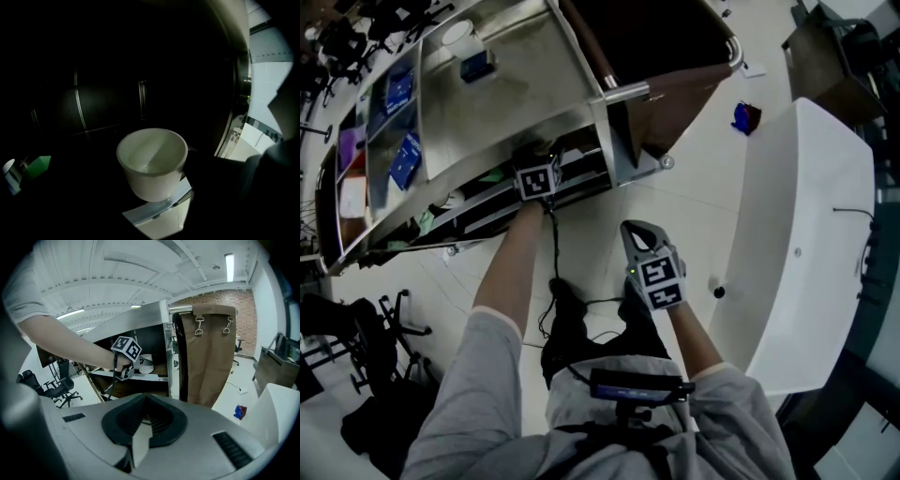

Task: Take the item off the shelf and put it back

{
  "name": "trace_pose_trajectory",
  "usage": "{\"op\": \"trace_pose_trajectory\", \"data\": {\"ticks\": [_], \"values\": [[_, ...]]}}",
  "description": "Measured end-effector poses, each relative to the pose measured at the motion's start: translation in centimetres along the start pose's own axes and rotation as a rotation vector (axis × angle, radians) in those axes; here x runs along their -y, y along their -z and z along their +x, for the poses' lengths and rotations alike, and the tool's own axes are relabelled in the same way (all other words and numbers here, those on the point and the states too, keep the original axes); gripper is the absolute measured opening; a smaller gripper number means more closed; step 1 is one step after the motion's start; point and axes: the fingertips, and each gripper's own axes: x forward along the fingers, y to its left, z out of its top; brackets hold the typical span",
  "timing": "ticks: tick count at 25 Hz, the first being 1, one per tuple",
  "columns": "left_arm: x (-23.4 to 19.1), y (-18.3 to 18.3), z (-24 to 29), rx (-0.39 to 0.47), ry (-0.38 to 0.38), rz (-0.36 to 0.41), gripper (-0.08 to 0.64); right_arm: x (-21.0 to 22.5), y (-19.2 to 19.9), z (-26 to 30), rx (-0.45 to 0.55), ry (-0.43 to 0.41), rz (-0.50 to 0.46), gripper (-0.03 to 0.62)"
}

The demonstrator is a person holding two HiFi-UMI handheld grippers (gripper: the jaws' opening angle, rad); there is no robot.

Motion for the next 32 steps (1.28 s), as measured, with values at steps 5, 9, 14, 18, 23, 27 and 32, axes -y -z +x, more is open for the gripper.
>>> {"op": "trace_pose_trajectory", "data": {"ticks": [5,9,14,18,23,27,32], "values": [[-0.3,0.1,-0.2,0.003,-0.018,-0.001,0.422,0.0,0.2,-0.1,0.001,0.004,0.003,0.009],[-0.4,0.2,-0.3,0.000,-0.027,0.004,0.420,0.1,0.2,0.0,0.002,0.009,0.003,0.009],[-1.0,0.7,-1.6,-0.006,-0.026,0.001,0.420,-0.6,-0.1,0.0,0.004,0.001,-0.002,0.009],[-1.1,0.9,-3.3,-0.007,-0.005,0.012,0.420,-1.6,-0.9,0.0,0.016,-0.012,-0.009,0.009],[-0.8,1.8,-6.9,-0.004,0.027,0.001,0.420,-3.1,-2.1,-0.3,0.029,-0.032,-0.029,0.009],[-0.3,2.3,-10.7,0.022,0.048,-0.009,0.420,-4.0,-2.8,-0.7,0.034,-0.040,-0.049,0.009],[0.3,2.4,-16.3,0.029,0.070,0.007,0.420,-5.6,-4.1,-1.3,0.050,-0.062,-0.055,0.009]]}}
